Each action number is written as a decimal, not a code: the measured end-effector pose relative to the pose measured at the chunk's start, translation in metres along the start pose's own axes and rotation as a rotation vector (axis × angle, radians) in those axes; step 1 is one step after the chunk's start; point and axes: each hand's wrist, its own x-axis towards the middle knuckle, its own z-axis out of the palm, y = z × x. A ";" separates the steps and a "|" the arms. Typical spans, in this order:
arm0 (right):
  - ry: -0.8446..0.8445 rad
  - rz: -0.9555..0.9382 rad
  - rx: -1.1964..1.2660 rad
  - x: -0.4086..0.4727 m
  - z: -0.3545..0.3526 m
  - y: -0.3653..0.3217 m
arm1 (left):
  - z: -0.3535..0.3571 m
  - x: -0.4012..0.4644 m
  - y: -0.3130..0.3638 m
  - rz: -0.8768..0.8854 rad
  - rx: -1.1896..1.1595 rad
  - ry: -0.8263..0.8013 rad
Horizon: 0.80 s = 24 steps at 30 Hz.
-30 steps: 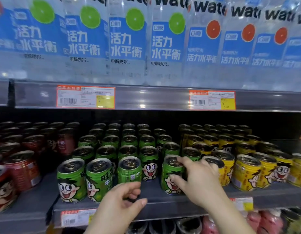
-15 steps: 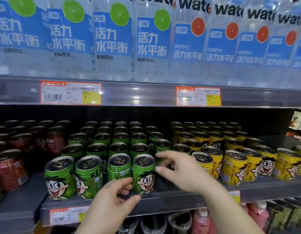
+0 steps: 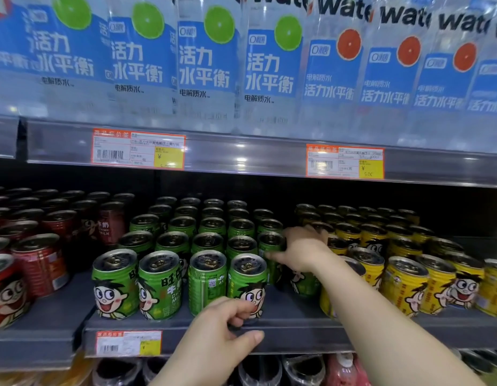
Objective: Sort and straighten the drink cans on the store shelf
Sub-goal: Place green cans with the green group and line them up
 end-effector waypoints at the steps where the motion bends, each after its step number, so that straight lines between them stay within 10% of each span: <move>1: 0.002 -0.021 0.039 -0.002 0.000 0.001 | 0.000 -0.001 0.000 0.000 -0.008 0.003; 9: -0.130 0.023 -0.247 -0.023 -0.025 0.036 | 0.002 -0.003 -0.001 -0.011 0.001 0.021; 24: -0.046 -0.182 0.246 -0.038 -0.041 0.030 | 0.006 -0.003 0.001 -0.017 0.021 0.051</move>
